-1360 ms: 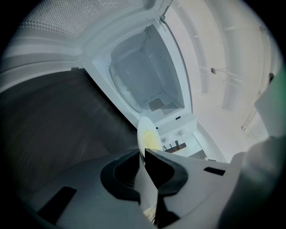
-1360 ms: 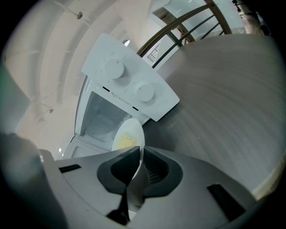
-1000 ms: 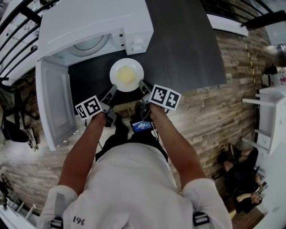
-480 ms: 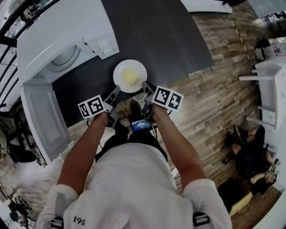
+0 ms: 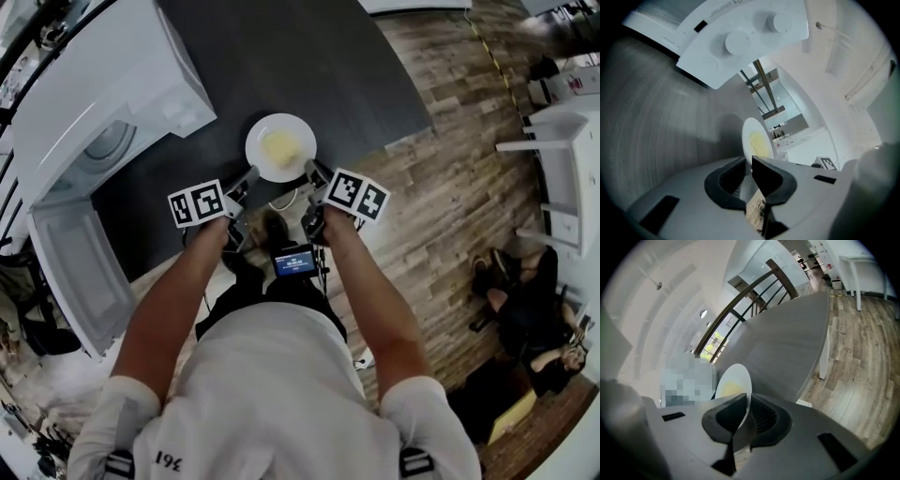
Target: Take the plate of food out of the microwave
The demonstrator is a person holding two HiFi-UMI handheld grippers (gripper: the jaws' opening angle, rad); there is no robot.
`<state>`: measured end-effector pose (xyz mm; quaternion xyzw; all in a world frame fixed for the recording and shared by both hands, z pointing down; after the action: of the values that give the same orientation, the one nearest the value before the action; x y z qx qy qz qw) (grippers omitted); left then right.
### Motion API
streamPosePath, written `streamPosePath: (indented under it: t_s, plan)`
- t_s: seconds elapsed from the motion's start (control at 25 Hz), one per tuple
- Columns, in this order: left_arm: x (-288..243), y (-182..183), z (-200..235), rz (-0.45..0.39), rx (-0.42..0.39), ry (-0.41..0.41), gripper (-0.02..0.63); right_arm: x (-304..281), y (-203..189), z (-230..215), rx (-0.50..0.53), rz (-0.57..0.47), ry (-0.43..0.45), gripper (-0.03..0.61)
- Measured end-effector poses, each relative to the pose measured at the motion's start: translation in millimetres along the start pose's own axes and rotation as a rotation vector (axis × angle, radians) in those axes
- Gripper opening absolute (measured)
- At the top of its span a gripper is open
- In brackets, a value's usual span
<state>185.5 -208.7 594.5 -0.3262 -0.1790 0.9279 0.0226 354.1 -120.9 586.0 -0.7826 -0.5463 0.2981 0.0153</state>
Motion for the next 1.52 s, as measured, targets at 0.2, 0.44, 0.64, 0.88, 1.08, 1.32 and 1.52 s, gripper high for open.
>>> streamPosePath:
  t_s: [0.2,0.44,0.64,0.88,1.08,1.32,1.52]
  plan:
    - [-27,9,-8,0.043,-0.012,0.026,0.037,-4,21,-16,-0.027,-0.016,-0.015,0.028]
    - [-42,15,-11,0.084,-0.013,0.061,0.037,-11,32,-27,-0.04,-0.012,-0.025,0.028]
    - [-48,17,-12,0.103,-0.006,0.068,0.037,-16,37,-33,-0.041,-0.003,-0.033,0.028]
    - [-51,20,-10,0.128,-0.01,0.088,0.037,-23,40,-35,-0.041,0.001,-0.042,0.029]
    - [-51,23,-10,0.132,-0.008,0.087,0.037,-26,42,-35,-0.037,0.003,-0.049,0.029]
    - [-54,24,-9,0.149,0.009,0.096,0.037,-28,45,-36,-0.035,0.0,-0.053,0.029]
    - [-55,23,-9,0.171,0.017,0.097,0.037,-28,47,-35,-0.036,-0.007,-0.056,0.029]
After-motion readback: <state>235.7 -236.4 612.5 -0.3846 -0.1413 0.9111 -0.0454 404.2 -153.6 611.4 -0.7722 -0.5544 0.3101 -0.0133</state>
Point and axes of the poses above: the fingertips, and each gripper's own axes: x backward along the fingers, z to its left, y out of its top, the point moved 5 cm from there along x, backward along the fingers, and after that the axes turned 12 degrees about y, right-handed, at the moved point
